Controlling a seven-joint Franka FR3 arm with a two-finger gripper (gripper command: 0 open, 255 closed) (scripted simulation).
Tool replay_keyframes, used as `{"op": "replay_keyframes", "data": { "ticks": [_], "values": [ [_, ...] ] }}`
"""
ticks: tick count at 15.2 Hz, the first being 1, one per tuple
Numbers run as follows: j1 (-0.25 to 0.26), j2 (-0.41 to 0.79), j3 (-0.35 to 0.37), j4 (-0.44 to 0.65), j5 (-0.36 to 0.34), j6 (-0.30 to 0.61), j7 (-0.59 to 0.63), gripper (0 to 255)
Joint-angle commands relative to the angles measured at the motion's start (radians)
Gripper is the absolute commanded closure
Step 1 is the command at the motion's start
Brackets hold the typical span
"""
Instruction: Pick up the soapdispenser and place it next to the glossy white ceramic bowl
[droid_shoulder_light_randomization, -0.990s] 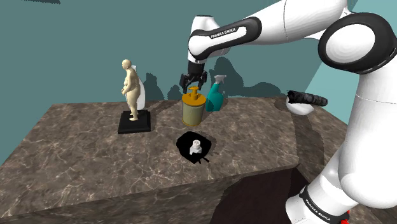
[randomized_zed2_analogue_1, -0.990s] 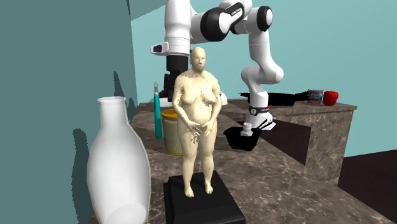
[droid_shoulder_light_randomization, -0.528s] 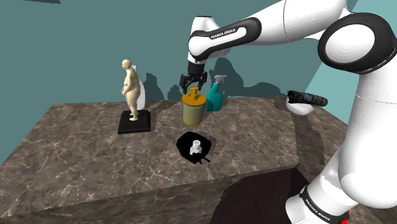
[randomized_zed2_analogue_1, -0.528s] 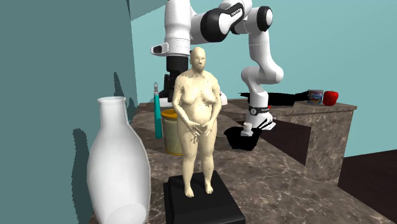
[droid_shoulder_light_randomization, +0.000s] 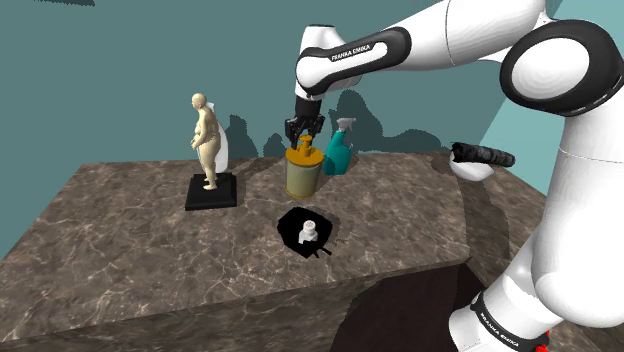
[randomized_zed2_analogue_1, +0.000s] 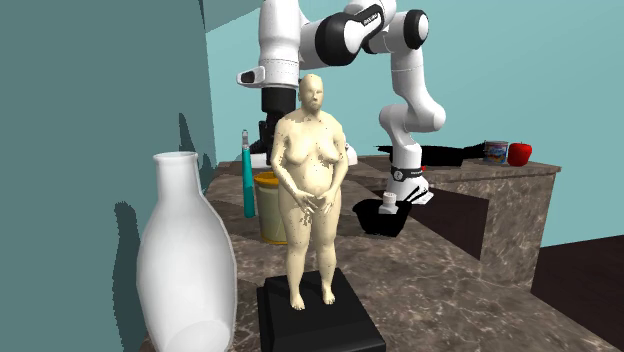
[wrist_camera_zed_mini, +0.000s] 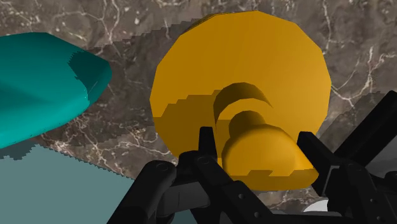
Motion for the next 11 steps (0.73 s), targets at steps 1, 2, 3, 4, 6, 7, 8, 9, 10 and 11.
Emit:
{"op": "replay_keyframes", "data": {
  "ticks": [1, 2, 3, 4, 6, 7, 8, 9, 10, 11],
  "values": [
    [0.0, 0.001, 0.0, 0.0, 0.0, 0.0, 0.0, 255],
    [0.0, 0.001, 0.0, -0.001, 0.0, 0.0, 0.0, 255],
    [0.0, -0.003, 0.0, 0.007, 0.0, -0.011, 0.0, 255],
    [0.0, -0.007, 0.0, 0.014, 0.0, -0.023, 0.001, 255],
    [0.0, -0.015, 0.0, 0.031, -0.001, -0.047, 0.001, 255],
    [0.0, -0.018, 0.0, 0.04, -0.001, -0.059, 0.001, 255],
    [0.0, -0.021, -0.001, 0.049, -0.001, -0.072, 0.001, 255],
    [0.0, -0.024, -0.001, 0.058, -0.001, -0.084, 0.002, 255],
    [0.0, -0.027, -0.001, 0.068, -0.002, -0.096, 0.002, 255],
    [0.0, -0.03, -0.001, 0.078, -0.002, -0.109, 0.002, 255]
  ]
}}
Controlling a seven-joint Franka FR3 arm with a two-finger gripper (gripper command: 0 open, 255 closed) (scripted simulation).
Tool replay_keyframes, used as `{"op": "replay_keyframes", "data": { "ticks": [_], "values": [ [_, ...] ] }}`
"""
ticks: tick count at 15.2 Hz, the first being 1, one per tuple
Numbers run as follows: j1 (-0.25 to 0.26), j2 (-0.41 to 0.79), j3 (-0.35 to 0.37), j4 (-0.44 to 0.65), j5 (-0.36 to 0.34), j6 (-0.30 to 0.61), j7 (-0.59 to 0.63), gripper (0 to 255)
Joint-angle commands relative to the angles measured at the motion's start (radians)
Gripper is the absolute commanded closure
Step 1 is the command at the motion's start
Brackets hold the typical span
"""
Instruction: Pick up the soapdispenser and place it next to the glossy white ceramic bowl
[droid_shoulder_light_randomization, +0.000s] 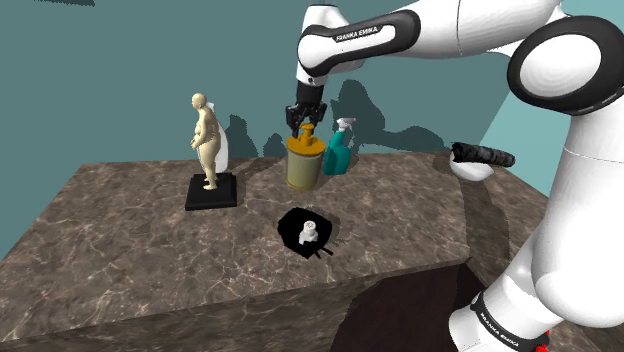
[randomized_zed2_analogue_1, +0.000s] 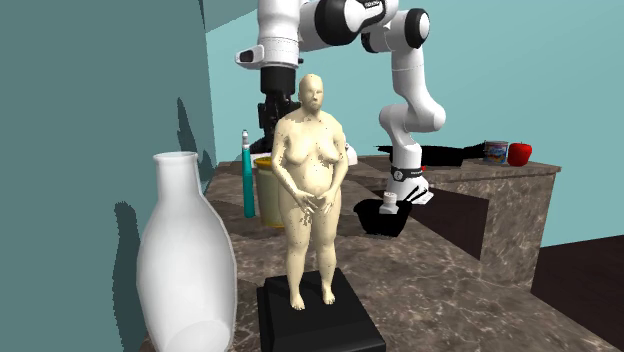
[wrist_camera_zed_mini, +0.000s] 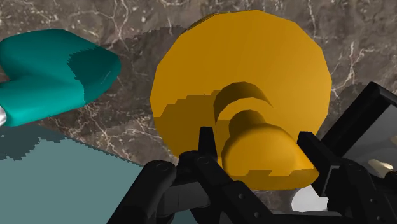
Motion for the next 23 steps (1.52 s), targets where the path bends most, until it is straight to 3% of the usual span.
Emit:
{"op": "replay_keyframes", "data": {
  "ticks": [1, 23],
  "values": [
    [0.001, -0.006, 0.0, 0.02, -0.001, -0.025, 0.001, 255],
    [-0.001, 0.003, -0.001, 0.324, -0.001, -0.32, 0.004, 255]
  ]
}}
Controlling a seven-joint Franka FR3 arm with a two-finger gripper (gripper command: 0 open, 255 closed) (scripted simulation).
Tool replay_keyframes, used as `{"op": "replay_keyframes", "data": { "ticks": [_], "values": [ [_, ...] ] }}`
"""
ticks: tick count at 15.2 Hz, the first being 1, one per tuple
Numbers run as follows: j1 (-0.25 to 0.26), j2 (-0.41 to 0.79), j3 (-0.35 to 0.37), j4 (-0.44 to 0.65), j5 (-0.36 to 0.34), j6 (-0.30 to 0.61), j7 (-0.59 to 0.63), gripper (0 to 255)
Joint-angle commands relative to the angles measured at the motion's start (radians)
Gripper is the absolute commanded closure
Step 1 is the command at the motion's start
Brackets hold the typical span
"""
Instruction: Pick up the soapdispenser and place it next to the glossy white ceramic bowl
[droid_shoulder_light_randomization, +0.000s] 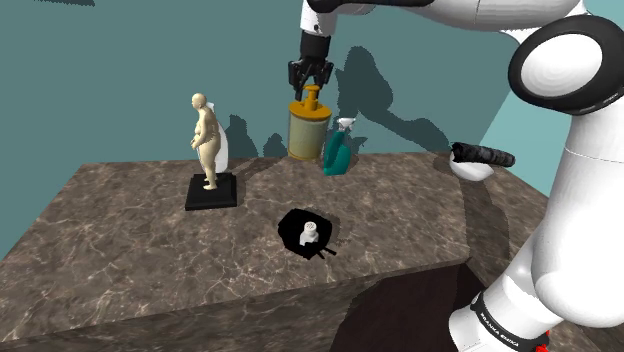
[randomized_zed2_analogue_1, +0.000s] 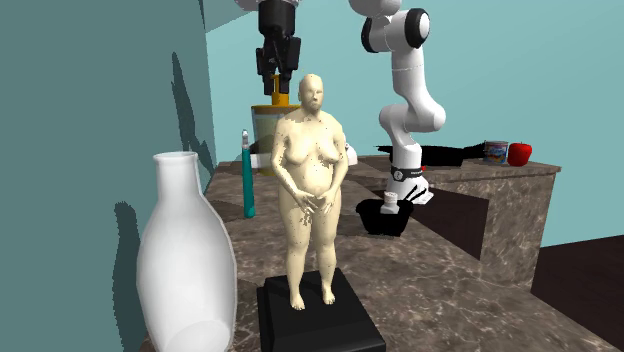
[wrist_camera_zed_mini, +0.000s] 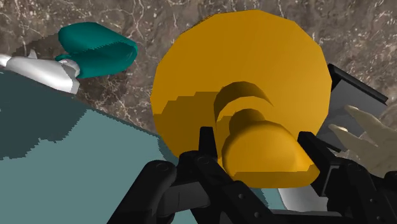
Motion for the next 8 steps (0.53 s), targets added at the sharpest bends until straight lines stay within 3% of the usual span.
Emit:
{"op": "replay_keyframes", "data": {
  "ticks": [1, 8],
  "values": [
    [-0.009, -0.032, -0.005, -0.029, 0.001, -0.003, -0.014, 255],
    [-0.07, -0.257, -0.047, -0.298, 0.003, 0.04, -0.119, 255]
  ]
}}
